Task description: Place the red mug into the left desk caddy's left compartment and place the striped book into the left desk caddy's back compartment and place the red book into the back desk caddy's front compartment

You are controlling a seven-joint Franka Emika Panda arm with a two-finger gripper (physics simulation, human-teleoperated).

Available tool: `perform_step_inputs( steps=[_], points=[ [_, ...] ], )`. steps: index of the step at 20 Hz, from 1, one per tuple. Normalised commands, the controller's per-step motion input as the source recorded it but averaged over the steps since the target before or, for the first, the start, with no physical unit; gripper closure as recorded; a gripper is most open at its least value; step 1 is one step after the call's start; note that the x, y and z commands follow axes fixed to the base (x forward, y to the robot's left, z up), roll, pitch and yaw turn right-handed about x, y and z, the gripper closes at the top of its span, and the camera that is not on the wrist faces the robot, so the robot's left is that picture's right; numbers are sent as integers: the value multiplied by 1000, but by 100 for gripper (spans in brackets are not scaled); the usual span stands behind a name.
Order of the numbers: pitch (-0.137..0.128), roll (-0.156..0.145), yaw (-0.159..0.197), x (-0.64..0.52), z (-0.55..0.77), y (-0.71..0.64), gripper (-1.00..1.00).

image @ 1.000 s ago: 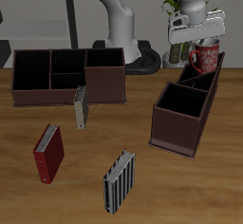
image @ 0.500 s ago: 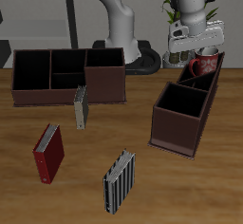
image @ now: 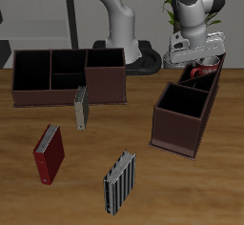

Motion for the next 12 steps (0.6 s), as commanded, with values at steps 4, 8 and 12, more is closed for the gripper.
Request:
perform_step_inputs(
  steps=[4,8,12],
  points=[
    [109,91,-7,-29,-178,62,-100],
    [8,-5,12,42,12,-7,-100],
    [-29,-5,-12,11,284,-153,-100]
  ],
)
